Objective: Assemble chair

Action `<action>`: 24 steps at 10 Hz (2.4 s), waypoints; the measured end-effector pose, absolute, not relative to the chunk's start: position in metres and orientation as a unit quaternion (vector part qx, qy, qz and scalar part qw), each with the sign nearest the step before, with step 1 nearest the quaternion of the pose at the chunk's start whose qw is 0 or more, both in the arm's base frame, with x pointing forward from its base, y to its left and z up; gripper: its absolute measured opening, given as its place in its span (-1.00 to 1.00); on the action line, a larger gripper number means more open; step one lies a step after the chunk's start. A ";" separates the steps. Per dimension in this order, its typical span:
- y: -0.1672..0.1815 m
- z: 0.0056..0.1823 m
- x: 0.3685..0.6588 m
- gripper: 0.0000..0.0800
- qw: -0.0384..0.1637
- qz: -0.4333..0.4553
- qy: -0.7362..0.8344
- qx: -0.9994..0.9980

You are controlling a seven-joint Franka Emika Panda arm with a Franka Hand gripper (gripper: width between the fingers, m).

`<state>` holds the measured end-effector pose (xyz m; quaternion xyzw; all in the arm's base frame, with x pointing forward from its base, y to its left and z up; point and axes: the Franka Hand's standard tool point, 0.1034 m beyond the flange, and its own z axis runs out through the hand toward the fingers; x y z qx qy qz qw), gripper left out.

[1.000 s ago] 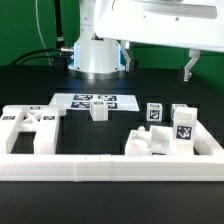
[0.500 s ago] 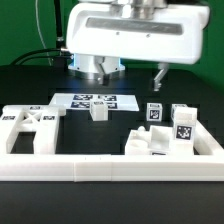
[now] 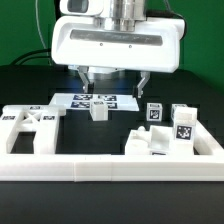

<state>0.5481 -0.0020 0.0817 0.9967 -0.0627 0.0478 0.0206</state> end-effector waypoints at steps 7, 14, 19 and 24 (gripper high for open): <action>-0.021 0.033 0.481 0.62 0.023 0.015 -0.014 1.000; -0.016 0.034 0.461 0.62 -0.003 -0.234 -0.022 0.972; -0.019 0.020 0.445 0.62 -0.012 -0.374 -0.013 0.927; -0.012 0.012 0.444 0.62 -0.021 -0.477 0.010 0.878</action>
Offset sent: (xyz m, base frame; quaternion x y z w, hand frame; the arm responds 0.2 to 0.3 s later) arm -0.0344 -0.0029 -0.0239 0.1258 -0.0776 -0.0174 0.9889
